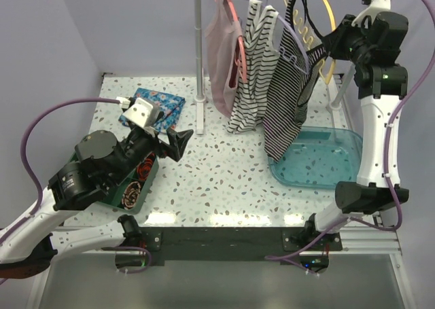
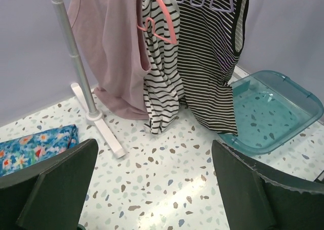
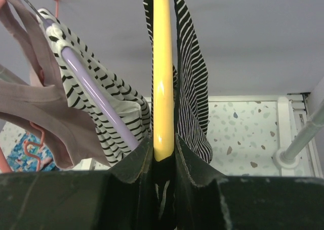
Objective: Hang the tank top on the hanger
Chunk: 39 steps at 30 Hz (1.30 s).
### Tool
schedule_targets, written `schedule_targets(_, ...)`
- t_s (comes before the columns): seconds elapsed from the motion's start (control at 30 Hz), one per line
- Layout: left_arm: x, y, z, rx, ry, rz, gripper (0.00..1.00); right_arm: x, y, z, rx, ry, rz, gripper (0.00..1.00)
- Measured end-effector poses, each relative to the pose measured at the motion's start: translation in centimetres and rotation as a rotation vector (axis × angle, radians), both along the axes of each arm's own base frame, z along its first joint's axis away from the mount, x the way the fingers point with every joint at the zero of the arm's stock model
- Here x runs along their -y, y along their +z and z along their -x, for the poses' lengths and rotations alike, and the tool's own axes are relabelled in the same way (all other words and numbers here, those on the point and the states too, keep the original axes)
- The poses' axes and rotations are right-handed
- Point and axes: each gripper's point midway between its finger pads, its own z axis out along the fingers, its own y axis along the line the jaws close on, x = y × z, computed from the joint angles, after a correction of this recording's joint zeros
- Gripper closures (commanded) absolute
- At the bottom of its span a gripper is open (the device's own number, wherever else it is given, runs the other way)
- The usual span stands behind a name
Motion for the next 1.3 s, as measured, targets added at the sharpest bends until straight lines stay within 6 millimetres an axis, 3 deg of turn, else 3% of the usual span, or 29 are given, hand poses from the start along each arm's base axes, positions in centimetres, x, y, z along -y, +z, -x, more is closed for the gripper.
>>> schedule_targets(0.43, -0.4, -0.2, 0.0, -0.004, 0.012, -0.010, 0.00, -0.1, -1.0, -1.8, -0.025, -0.036, 0.025, 1.00)
schedule_targets(0.63, -0.5, -0.3, 0.0, -0.005, 0.015, -0.012, 0.00, 0.1, -3.2, -2.3, -0.056, -0.046, 0.026, 1.00)
schedule_targets(0.73, -0.4, -0.3, 0.0, -0.006, 0.015, -0.012, 0.00, 0.1, -3.3, -2.6, -0.044, -0.047, 0.026, 1.00)
schedule_targets(1.13, 0.2, -1.4, -0.5, -0.039, 0.029, -0.009, 0.00, 0.4, -3.3, -0.4, -0.037, -0.086, -0.007, 0.43)
schedule_targets(1.3, 0.6, -2.3, -0.9, -0.072, 0.051, -0.003, 0.00, 0.6, -3.0, 1.5, -0.032, -0.111, -0.031, 0.27)
